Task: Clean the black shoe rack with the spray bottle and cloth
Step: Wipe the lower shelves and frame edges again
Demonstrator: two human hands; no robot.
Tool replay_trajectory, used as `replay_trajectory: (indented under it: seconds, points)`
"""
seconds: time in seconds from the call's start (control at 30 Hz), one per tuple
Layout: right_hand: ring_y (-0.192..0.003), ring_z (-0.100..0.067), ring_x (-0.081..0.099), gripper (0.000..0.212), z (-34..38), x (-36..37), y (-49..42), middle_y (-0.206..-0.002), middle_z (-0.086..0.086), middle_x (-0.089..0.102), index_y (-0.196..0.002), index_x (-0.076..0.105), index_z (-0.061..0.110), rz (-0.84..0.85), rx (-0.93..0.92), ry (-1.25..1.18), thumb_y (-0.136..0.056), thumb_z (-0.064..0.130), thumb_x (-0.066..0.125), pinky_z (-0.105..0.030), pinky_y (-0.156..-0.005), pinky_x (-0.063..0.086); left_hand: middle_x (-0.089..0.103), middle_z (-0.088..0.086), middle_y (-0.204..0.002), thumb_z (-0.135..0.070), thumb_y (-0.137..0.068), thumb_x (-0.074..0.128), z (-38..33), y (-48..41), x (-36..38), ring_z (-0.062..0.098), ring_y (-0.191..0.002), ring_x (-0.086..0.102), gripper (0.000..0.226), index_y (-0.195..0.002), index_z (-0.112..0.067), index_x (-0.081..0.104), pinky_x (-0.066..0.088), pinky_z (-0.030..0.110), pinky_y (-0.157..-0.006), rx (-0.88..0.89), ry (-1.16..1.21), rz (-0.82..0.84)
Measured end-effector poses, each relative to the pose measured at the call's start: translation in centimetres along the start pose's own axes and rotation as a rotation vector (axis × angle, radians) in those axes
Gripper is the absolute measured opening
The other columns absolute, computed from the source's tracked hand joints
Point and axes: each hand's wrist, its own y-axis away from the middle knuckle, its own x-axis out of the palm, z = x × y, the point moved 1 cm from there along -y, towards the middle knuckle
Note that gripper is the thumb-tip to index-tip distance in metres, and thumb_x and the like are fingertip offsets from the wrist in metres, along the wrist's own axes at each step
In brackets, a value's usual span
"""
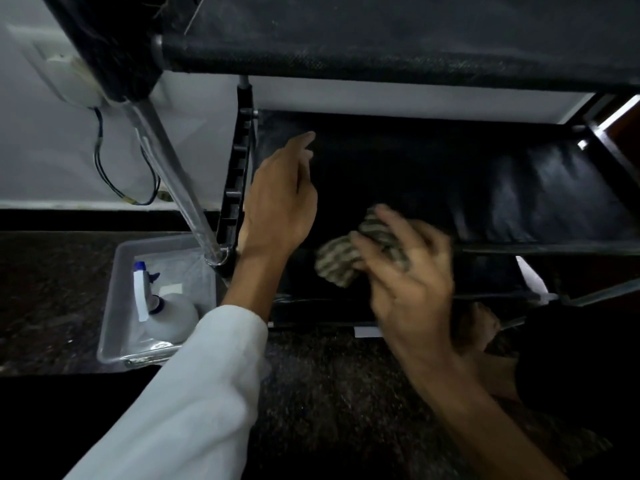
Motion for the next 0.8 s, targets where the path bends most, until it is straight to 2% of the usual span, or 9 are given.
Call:
replay_trajectory:
  seconds: [0.07,0.17,0.33,0.43,0.53,0.63,0.7,0.77,0.8]
  points:
    - [-0.117,-0.036,0.05,0.026,2.4,1.3,-0.6,-0.136,-0.013,0.06,-0.108,0.078,0.012,0.021,-0.039,-0.033,-0.096,0.003,0.056,-0.035,-0.1,0.049,0.065,0.002,-0.126,-0.017,-0.102,0.036,0.0,0.0,0.0,0.016,-0.119,0.058,0.041,-0.14,-0.02,0.051,0.046,0.035,-0.099,0.02,-0.014,0.015]
    - [-0.118,-0.032,0.049,0.041,3.3,1.6,-0.9,-0.134,-0.014,0.062,-0.107,0.078,0.01,0.044,-0.079,-0.041,-0.102,0.004,0.037,-0.035,-0.099,0.05,0.064,0.007,-0.127,-0.016,-0.103,0.037,0.4,-0.1,-0.4,0.019,-0.119,0.058,0.04,-0.14,-0.016,0.052,0.045,0.035,-0.101,0.043,-0.058,0.006]
    - [-0.113,-0.042,0.054,0.039,-1.9,-1.1,-0.5,-0.138,-0.013,0.059,-0.111,0.076,0.009,0.107,-0.058,0.039,-0.084,-0.009,0.053,-0.042,-0.1,0.048,0.063,0.011,-0.124,-0.013,-0.103,0.037,0.4,-0.1,-0.5,0.023,-0.117,0.058,0.04,-0.139,-0.013,0.053,0.046,0.035,-0.099,0.057,-0.138,0.031]
    - [-0.116,-0.042,0.051,0.049,-6.1,-4.2,0.3,-0.14,-0.013,0.056,-0.112,0.076,0.009,0.078,0.074,0.086,-0.075,-0.016,0.053,-0.028,-0.11,0.037,0.063,0.011,-0.124,-0.013,-0.103,0.036,0.2,0.0,-0.6,0.023,-0.116,0.059,0.039,-0.139,-0.013,0.053,0.045,0.033,-0.099,0.05,-0.149,0.019]
    - [-0.124,-0.026,0.046,0.044,-8.2,-6.0,0.5,-0.139,-0.018,0.056,-0.112,0.073,0.002,0.069,0.177,0.025,-0.077,-0.019,0.056,-0.013,-0.109,0.03,0.061,0.009,-0.129,-0.017,-0.104,0.035,-0.1,0.1,-0.2,0.022,-0.122,0.056,0.04,-0.141,-0.017,0.05,0.044,0.038,-0.102,0.051,-0.164,0.044]
    - [-0.127,0.01,0.04,0.036,-7.3,-5.1,0.8,-0.137,-0.03,0.05,-0.118,0.065,-0.009,0.004,0.24,-0.078,-0.085,0.001,0.055,-0.004,-0.101,0.036,0.054,0.005,-0.139,-0.022,-0.103,0.033,-0.5,0.4,0.4,0.022,-0.13,0.05,0.043,-0.145,-0.024,0.045,0.046,0.044,-0.102,0.07,-0.242,0.097]
    - [-0.129,0.001,0.044,0.041,-6.3,-4.5,0.6,-0.135,-0.027,0.053,-0.12,0.066,-0.004,0.0,0.216,-0.068,-0.085,0.011,0.051,-0.014,-0.107,0.037,0.054,0.005,-0.139,-0.022,-0.103,0.034,-0.9,0.6,0.7,0.022,-0.133,0.048,0.042,-0.144,-0.024,0.046,0.049,0.047,-0.098,0.085,-0.278,0.095]
    - [-0.128,-0.024,0.047,0.037,-4.7,-3.5,0.5,-0.133,-0.018,0.059,-0.114,0.073,0.006,0.037,0.122,-0.042,-0.085,0.006,0.05,-0.025,-0.113,0.031,0.053,0.004,-0.139,-0.021,-0.104,0.034,-1.2,0.8,0.9,0.021,-0.137,0.043,0.042,-0.144,-0.023,0.046,0.05,0.047,-0.095,0.093,-0.298,0.104]
    - [-0.125,-0.028,0.045,0.035,-3.7,-2.6,0.3,-0.135,-0.014,0.059,-0.111,0.075,0.009,0.037,0.107,-0.066,-0.087,0.003,0.051,-0.025,-0.113,0.032,0.052,0.005,-0.14,-0.021,-0.104,0.034,-1.2,0.8,0.9,0.021,-0.139,0.041,0.042,-0.144,-0.023,0.046,0.05,0.048,-0.094,0.094,-0.306,0.113]
